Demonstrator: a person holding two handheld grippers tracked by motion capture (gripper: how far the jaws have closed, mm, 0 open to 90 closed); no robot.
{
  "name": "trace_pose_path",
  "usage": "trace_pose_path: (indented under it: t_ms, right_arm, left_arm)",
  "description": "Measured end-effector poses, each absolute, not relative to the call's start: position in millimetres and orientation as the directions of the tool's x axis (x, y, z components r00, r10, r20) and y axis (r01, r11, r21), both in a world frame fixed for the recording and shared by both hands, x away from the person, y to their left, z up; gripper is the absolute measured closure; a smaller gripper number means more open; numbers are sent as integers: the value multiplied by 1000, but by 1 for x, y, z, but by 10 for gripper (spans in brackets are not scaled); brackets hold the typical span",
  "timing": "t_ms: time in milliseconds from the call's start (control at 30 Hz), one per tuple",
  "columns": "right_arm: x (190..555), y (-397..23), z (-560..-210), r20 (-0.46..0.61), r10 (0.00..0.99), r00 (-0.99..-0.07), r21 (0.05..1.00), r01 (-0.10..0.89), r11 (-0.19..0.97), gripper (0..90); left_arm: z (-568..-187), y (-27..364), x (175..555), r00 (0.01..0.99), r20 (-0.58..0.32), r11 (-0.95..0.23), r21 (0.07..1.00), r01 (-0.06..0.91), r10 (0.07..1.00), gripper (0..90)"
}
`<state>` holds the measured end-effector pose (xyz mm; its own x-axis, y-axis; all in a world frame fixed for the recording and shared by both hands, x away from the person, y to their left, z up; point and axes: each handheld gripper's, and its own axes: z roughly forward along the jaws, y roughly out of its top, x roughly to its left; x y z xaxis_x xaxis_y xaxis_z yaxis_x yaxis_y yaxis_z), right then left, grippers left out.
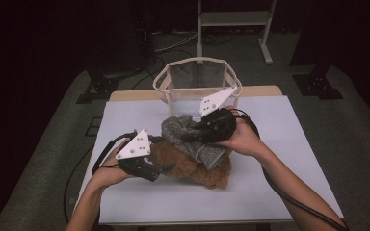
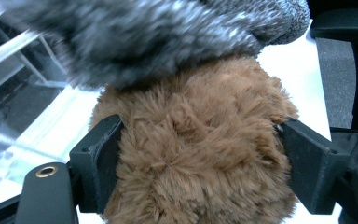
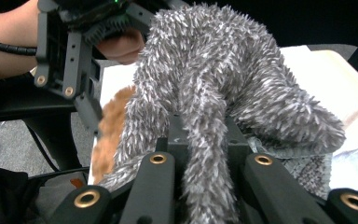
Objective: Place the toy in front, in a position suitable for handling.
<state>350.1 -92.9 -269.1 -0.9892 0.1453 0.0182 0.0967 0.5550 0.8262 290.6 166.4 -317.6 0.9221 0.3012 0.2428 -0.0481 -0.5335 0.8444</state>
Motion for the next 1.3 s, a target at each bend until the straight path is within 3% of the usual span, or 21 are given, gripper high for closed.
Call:
trace_pose_path:
  t_ms: [467, 633, 867, 1100, 1300]
  right_arm:
    - [361, -107, -316, 101, 189, -977, 806, 191, 561, 777]
    - [362, -107, -326, 97, 197, -976, 783, 197, 590, 777]
    - [361, -114, -337, 94, 219, -971, 764, 211, 610, 778]
    - [361, -113, -339, 92, 217, -972, 772, 208, 600, 777]
    - [358, -114, -339, 77, 216, -973, 774, 195, 603, 772]
  left_arm:
    - [-349, 182, 302, 921, 186, -541, 840, 31, 342, 226]
    - [-373, 174, 307, 929, 180, -603, 796, 57, 325, 225]
    - [-387, 168, 314, 931, 145, -587, 805, 85, 334, 199]
    - [-361, 172, 305, 920, 197, -517, 856, 5, 337, 192]
    - [-374, 156, 306, 921, 222, -557, 830, -7, 320, 167]
